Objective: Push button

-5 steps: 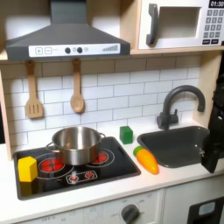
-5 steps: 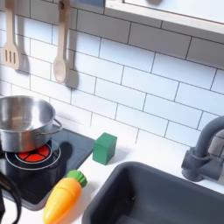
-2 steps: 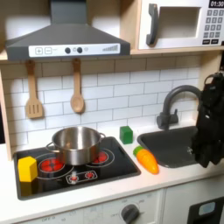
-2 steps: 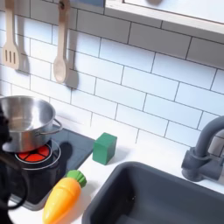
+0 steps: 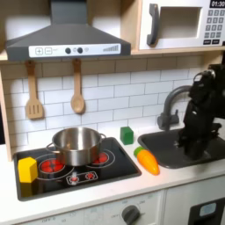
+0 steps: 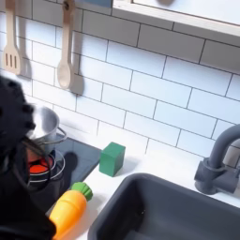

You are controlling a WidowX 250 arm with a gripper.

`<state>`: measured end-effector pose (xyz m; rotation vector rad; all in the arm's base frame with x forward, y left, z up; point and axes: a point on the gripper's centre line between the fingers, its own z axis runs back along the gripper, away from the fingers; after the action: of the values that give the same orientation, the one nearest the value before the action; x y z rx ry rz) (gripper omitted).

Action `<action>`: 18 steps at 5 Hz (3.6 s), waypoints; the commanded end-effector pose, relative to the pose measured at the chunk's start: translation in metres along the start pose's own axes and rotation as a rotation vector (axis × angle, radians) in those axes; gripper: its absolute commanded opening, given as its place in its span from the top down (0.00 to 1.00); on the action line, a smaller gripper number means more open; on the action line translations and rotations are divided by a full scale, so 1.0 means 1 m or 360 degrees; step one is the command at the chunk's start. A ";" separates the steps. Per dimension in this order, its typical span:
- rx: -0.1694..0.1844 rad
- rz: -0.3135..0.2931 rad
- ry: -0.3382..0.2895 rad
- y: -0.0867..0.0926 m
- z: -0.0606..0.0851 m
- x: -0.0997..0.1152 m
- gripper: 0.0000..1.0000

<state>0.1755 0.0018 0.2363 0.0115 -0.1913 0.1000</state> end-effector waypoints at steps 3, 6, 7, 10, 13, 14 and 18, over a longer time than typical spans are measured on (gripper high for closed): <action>0.0001 0.0098 -0.0425 0.030 0.045 0.085 1.00; 0.0057 0.0164 -0.0601 0.056 0.071 0.124 1.00; 0.0078 0.0161 -0.0675 0.063 0.078 0.136 1.00; 0.0150 0.0169 -0.0833 0.087 0.095 0.163 1.00; 0.0142 0.0232 -0.0998 0.111 0.112 0.192 1.00; 0.0138 0.0249 -0.1053 0.117 0.117 0.202 1.00; 0.0148 0.0250 -0.1116 0.123 0.116 0.237 1.00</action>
<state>0.3721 0.1479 0.3940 0.1273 -0.8833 0.2676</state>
